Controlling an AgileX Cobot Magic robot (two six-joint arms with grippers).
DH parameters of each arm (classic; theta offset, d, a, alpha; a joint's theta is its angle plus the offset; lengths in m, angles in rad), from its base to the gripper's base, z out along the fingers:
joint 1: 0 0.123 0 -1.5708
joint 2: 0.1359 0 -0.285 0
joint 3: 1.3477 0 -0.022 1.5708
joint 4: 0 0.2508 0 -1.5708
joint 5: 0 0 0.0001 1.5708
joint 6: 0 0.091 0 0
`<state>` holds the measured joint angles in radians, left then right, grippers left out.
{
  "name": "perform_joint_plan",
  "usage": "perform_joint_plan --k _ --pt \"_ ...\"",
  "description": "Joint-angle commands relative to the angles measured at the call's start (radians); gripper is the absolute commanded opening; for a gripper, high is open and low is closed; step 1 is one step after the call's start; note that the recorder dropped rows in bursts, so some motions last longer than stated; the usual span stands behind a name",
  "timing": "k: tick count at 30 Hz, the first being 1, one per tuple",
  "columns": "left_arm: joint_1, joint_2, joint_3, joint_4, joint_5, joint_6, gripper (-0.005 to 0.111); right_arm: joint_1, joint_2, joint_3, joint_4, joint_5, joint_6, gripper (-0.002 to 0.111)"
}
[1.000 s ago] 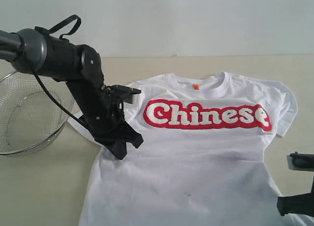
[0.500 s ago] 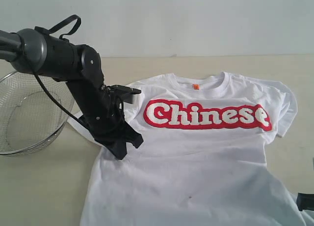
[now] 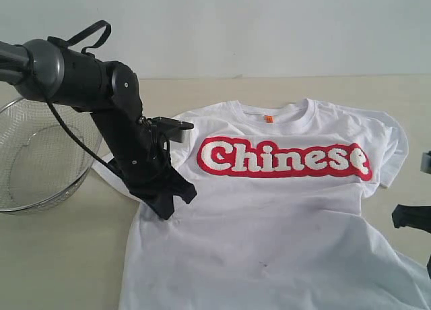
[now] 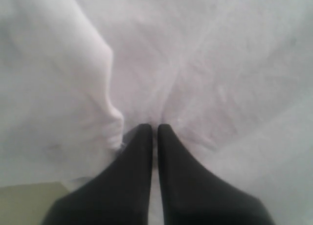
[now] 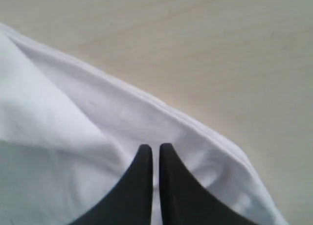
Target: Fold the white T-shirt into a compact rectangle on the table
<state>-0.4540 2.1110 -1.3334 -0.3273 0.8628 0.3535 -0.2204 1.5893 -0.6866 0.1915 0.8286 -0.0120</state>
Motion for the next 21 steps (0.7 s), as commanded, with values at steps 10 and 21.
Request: perform_joint_plan --k 10,21 --pt "0.003 -0.007 -0.005 -0.005 0.002 0.013 0.005 0.035 0.123 0.013 0.032 -0.041 -0.033 0.0" --pt "0.003 -0.007 -0.005 -0.005 0.006 0.013 0.005 0.033 0.149 0.015 -0.145 -0.023 0.125 0.0"
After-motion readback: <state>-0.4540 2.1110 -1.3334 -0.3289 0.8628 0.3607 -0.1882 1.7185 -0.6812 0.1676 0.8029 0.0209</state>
